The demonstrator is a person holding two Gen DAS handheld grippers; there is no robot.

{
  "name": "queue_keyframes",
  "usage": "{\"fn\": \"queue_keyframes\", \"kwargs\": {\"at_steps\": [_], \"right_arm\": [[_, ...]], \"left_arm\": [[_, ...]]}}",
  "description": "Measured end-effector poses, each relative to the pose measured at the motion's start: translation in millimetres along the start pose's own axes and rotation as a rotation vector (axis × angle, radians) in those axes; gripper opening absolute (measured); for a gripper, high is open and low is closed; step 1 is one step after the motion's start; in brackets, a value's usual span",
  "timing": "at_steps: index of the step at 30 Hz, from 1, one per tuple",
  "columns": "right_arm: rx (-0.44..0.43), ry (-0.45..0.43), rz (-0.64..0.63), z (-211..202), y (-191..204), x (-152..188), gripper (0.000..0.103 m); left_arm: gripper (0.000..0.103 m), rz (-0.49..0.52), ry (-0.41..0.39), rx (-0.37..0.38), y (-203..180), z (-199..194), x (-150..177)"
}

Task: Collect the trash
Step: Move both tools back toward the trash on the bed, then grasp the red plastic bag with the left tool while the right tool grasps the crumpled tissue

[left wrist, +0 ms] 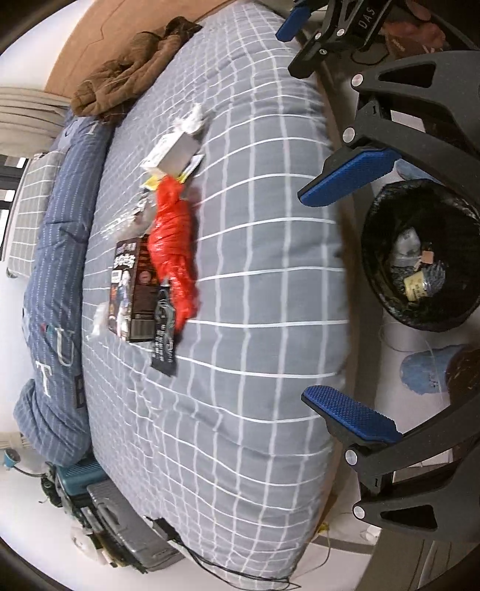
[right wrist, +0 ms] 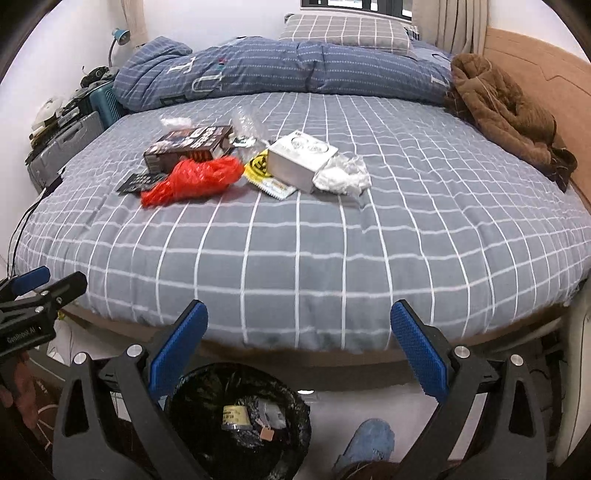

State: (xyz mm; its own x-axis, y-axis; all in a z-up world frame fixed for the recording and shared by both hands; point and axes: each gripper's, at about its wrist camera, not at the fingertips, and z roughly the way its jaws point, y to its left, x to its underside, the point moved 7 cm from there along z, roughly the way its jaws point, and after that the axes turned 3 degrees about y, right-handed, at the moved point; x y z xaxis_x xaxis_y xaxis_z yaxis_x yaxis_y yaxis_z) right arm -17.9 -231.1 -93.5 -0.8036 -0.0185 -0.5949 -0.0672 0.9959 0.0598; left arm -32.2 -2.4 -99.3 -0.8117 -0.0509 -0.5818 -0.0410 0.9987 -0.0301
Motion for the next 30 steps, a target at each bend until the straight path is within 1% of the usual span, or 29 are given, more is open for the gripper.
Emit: {"fn": "queue_keyframes", "kwargs": {"at_steps": [9, 15, 25, 30], "right_arm": [[0.014, -0.018, 0.021, 24, -22, -43, 0.095], [0.020, -0.029, 0.025, 45, -35, -71, 0.095], [0.030, -0.028, 0.023, 86, -55, -104, 0.087], [0.033, -0.038, 0.054, 103, -71, -120, 0.086]], "left_arm": [[0.096, -0.001, -0.011, 0.010, -7, 21, -44], [0.096, -0.001, -0.012, 0.020, -16, 43, -73], [0.096, 0.004, -0.009, 0.042, -36, 79, -110], [0.096, 0.015, 0.000, 0.051, -45, 100, -124]]}}
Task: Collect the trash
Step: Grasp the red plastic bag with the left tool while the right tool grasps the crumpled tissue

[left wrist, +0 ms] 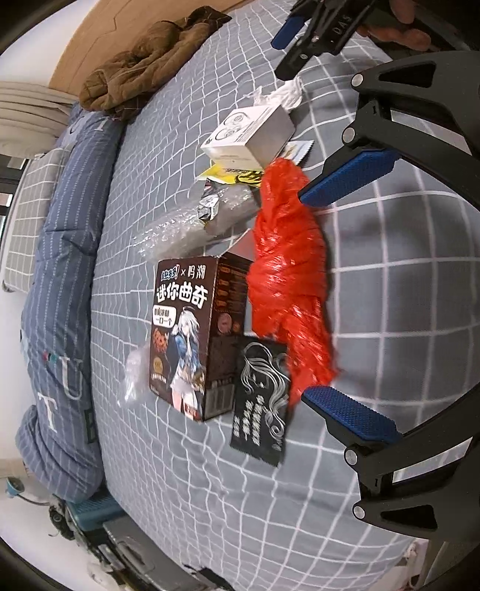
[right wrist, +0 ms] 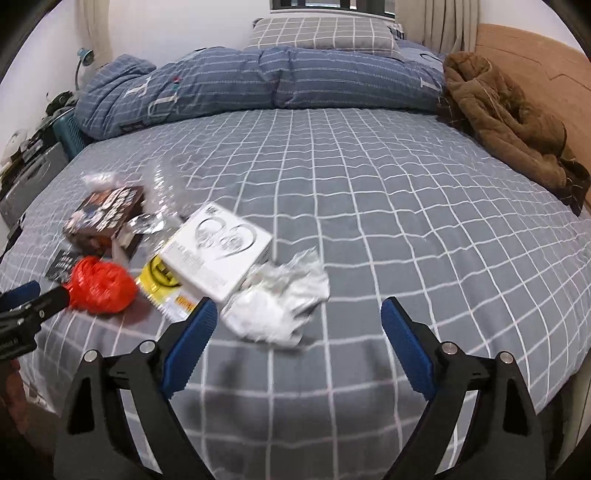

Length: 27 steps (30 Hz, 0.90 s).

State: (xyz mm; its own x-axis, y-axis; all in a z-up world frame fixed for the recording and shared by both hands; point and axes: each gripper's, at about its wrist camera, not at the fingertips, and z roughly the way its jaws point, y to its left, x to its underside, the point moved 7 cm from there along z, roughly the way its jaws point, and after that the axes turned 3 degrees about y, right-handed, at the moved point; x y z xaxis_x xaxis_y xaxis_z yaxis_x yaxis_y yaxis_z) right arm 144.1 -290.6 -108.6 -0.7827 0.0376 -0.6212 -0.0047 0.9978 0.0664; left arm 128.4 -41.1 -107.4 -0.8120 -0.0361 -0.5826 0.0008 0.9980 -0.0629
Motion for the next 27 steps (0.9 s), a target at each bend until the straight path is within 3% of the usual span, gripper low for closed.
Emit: {"fn": "queue_keyframes", "kwargs": {"at_steps": [16, 27], "right_arm": [[-0.076, 0.035, 0.014, 46, 1, -11, 0.062], [-0.092, 0.091, -0.016, 64, 9, -1, 0.046]], "left_arm": [[0.094, 0.020, 0.033, 0.011, -14, 48, -16], [0.071, 0.048, 0.055, 0.046, -25, 64, -10]]}}
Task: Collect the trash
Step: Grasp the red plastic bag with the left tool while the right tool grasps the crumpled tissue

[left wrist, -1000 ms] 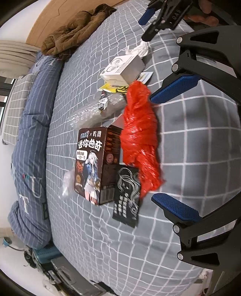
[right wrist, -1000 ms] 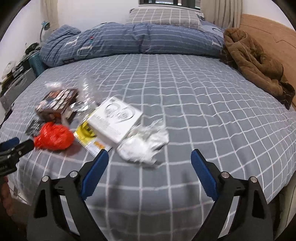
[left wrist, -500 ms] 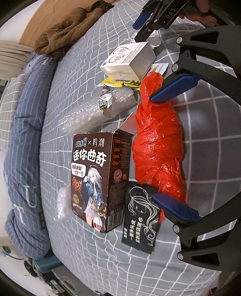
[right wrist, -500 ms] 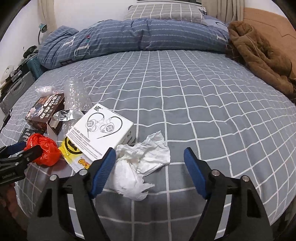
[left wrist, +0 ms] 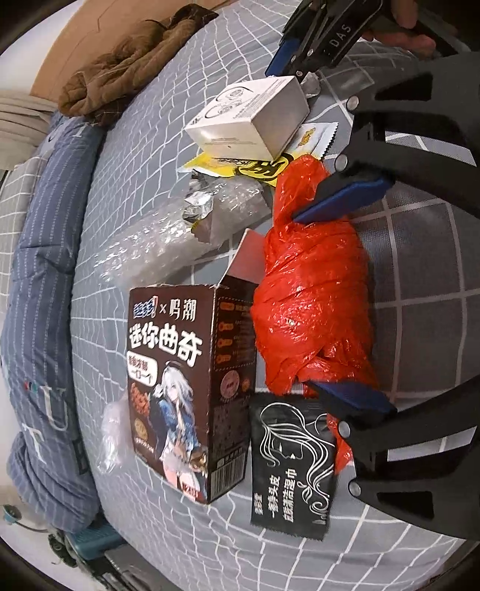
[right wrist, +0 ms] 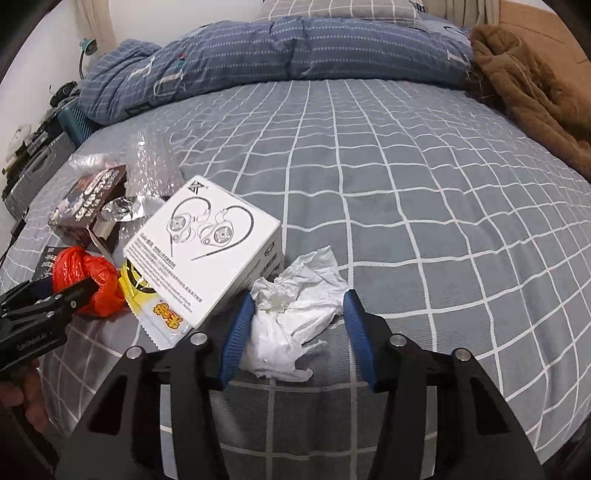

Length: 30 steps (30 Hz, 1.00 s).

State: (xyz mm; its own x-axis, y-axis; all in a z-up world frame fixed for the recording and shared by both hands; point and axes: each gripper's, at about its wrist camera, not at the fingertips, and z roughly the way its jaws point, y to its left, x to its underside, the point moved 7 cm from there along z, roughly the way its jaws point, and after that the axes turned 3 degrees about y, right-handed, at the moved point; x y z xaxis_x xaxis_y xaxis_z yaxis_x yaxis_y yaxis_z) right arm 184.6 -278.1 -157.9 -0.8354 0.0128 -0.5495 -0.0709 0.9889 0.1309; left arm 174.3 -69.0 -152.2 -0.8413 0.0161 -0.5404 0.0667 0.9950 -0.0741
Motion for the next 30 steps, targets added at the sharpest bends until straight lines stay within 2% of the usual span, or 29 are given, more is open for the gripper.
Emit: {"fn": "queue_keyframes", "kwargs": {"at_steps": [7, 11, 15, 21, 27, 29, 30], "right_arm": [[-0.016, 0.032, 0.010, 6, 2, 5, 0.029], [-0.016, 0.027, 0.003, 4, 6, 4, 0.025], [-0.016, 0.015, -0.005, -1, 8, 3, 0.023], [-0.019, 0.012, 0.005, -5, 5, 2, 0.023], [-0.023, 0.009, 0.004, -8, 4, 1, 0.018], [-0.020, 0.015, 0.003, -7, 4, 1, 0.017], [-0.017, 0.019, 0.006, -6, 4, 2, 0.017]], "left_arm": [[0.057, 0.006, 0.018, 0.036, -4, 3, 2], [0.057, 0.005, 0.002, 0.045, -4, -4, 1], [0.067, -0.009, -0.028, 0.040, 0, -16, -3], [0.075, 0.024, -0.049, -0.001, -4, -25, -5], [0.075, 0.066, -0.050, -0.034, -16, -23, -8], [0.070, 0.079, -0.041, -0.027, -20, -20, -7], [0.064, 0.086, -0.032, -0.021, -22, -17, -7]]}}
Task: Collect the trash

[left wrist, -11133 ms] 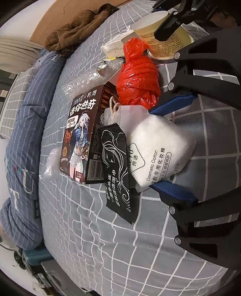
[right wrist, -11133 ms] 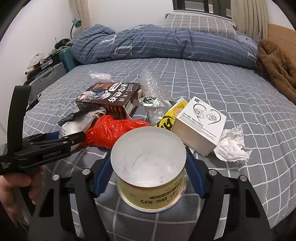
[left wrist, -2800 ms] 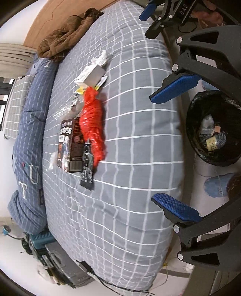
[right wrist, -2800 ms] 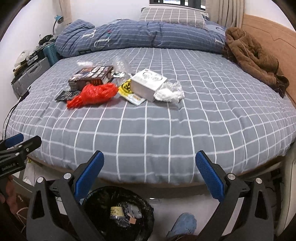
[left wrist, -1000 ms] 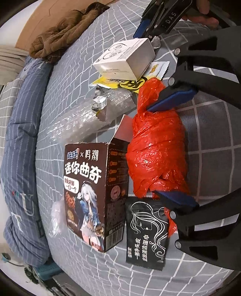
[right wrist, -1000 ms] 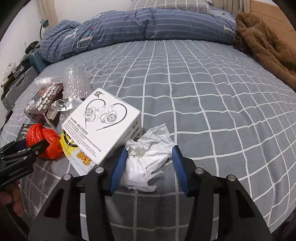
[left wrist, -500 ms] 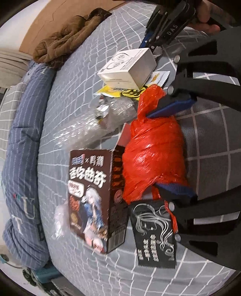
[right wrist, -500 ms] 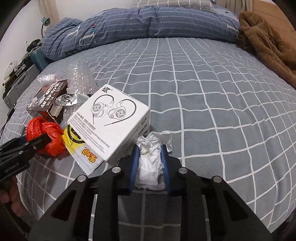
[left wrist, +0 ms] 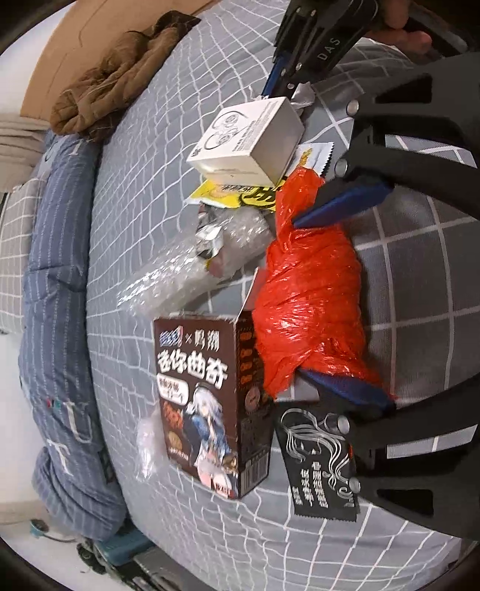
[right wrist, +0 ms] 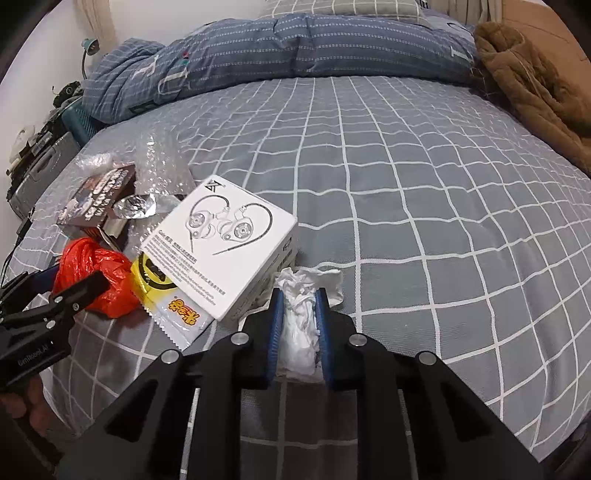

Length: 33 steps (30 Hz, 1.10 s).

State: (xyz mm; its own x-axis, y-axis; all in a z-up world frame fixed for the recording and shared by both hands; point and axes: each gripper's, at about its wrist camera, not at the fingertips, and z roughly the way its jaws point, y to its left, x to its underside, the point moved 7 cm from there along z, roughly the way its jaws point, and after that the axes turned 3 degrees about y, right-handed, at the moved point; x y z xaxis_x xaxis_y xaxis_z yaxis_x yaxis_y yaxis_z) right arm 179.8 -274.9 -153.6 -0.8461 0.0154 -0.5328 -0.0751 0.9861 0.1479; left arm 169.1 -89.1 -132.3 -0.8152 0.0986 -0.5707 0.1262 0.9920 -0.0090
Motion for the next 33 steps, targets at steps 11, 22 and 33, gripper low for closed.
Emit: {"fn": "queue_keyframes", "kwargs": {"at_steps": [11, 22, 33], "right_arm": [[-0.021, 0.002, 0.020, -2, -2, -1, 0.007], [-0.023, -0.050, 0.018, -31, 3, -5, 0.007], [-0.022, -0.079, 0.012, -62, 15, -1, 0.007]], "left_arm": [[0.043, -0.005, 0.001, 0.022, -5, -6, 1], [0.043, -0.047, -0.032, 0.070, 1, -39, 0], [0.043, -0.051, -0.052, 0.089, -3, -74, 12]]}}
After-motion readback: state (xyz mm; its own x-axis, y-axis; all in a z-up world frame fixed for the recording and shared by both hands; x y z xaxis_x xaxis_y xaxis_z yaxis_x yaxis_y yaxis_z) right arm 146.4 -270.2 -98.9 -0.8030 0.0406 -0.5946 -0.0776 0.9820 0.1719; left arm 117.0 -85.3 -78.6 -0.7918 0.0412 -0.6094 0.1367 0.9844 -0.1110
